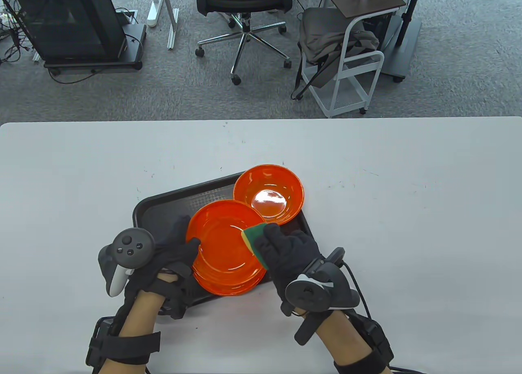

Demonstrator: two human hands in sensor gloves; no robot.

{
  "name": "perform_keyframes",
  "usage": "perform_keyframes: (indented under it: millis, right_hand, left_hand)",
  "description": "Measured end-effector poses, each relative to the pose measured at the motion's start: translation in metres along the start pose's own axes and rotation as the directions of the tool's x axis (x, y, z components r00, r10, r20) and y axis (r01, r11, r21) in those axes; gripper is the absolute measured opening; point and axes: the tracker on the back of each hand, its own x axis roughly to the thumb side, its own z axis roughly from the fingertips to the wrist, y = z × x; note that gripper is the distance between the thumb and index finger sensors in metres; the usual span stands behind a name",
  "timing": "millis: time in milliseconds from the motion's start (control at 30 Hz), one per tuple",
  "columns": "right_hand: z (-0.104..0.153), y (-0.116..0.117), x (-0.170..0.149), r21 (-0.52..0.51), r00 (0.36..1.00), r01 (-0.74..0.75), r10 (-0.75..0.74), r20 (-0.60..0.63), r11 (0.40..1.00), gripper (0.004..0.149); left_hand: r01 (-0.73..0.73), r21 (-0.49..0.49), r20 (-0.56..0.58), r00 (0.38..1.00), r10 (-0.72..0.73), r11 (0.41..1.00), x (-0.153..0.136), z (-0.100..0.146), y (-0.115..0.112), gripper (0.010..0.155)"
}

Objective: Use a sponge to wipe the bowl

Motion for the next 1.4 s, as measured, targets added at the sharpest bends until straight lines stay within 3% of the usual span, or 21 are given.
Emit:
perform_keyframes:
  millis: [67,200,433,567,700,933,1167,1400]
  right_hand:
    - [-0.002,0.004,0.007,0.013,0.998,-0.04,0.04,0.038,0.999,0.049]
    - [-0.012,0.02,0.019,0.161,0.976,-0.205,0.19,0.104,0.965,0.048]
    - [-0.026,0.041,0.024,0.259,0.941,-0.333,0.301,0.156,0.907,0.048]
    - [-0.027,0.045,0.025,0.242,0.958,-0.266,0.229,0.171,0.933,0.049]
    - [-0.025,0.047,0.026,0.245,0.986,-0.025,-0.017,0.168,0.969,0.049]
    - [-0.02,0.044,0.024,0.403,0.98,0.131,-0.181,0.088,0.906,0.048]
    - [-0.016,0.043,0.028,0.59,0.994,-0.106,0.093,0.051,0.8,0.047]
    - [-0.018,0.038,0.021,0.55,0.933,-0.316,0.358,0.032,0.773,0.047]
  left_hand:
    - [0.005,-0.001,0.015,1.0,-0.005,1.0,0.004,0.001,-0.002,0.064]
    - [0.019,-0.03,0.044,0.999,-0.017,0.999,0.01,0.0,-0.008,0.063]
    - [0.022,-0.029,0.098,0.995,-0.019,0.999,0.02,0.001,-0.016,0.061]
    - [0.076,-0.024,0.125,0.989,-0.073,0.997,0.026,0.003,-0.018,0.061]
    - [0.08,-0.039,0.135,0.988,-0.074,0.996,0.028,0.003,-0.023,0.061]
    - [0.074,-0.03,0.125,0.99,-0.07,0.997,0.025,0.002,-0.021,0.06]
    - [0.133,-0.011,0.134,0.982,-0.131,0.991,0.028,0.002,-0.021,0.06]
    - [0.114,-0.058,0.157,0.982,-0.103,0.992,0.032,0.004,-0.024,0.06]
